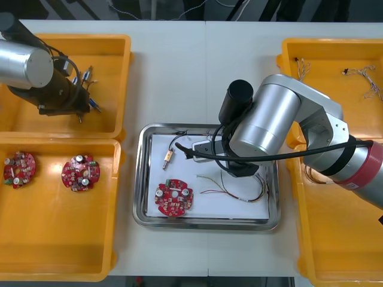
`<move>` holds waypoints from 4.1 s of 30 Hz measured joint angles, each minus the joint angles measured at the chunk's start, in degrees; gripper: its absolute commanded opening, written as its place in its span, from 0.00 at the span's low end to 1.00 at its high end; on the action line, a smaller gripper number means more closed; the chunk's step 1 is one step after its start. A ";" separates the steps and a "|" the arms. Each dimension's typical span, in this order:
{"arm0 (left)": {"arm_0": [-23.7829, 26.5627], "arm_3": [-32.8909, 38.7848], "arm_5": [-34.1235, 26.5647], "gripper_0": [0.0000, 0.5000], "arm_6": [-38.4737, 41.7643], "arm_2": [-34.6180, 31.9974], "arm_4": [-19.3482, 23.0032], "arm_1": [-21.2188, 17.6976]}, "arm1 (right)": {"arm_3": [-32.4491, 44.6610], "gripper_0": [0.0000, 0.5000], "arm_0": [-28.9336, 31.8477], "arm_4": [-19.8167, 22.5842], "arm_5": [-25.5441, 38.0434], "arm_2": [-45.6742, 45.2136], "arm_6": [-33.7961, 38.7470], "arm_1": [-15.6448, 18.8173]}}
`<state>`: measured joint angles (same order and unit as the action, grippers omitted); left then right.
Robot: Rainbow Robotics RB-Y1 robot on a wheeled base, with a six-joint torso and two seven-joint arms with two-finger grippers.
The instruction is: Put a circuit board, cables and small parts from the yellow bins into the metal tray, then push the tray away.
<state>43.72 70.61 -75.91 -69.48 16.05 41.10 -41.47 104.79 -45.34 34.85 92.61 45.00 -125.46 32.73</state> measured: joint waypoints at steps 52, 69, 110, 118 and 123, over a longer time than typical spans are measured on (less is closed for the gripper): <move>-1.52 10.71 -12.23 0.00 -0.07 -8.51 1.23 -0.07 | 26.03 1.00 19.27 11.65 17.23 -50.51 34.41 10.09; -1.42 21.68 -27.09 0.00 -0.06 -12.29 0.18 -0.41 | 26.04 1.00 32.01 18.12 17.23 -67.56 46.94 11.97; 3.60 39.76 -33.66 0.00 15.77 0.58 -1.90 11.41 | 26.21 1.00 43.89 18.04 17.23 -71.73 50.48 12.23; 4.98 39.77 -33.66 0.00 22.23 8.49 -1.90 13.47 | 26.20 1.00 43.90 18.77 17.23 -71.73 51.00 12.23; 5.10 39.77 -32.28 0.00 23.00 13.33 -1.87 13.98 | 26.20 1.00 43.90 19.17 17.23 -71.73 51.09 12.23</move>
<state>48.82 110.38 -108.20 -46.48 29.38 39.23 -27.50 130.99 -1.45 54.02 109.84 -26.73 -74.37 44.96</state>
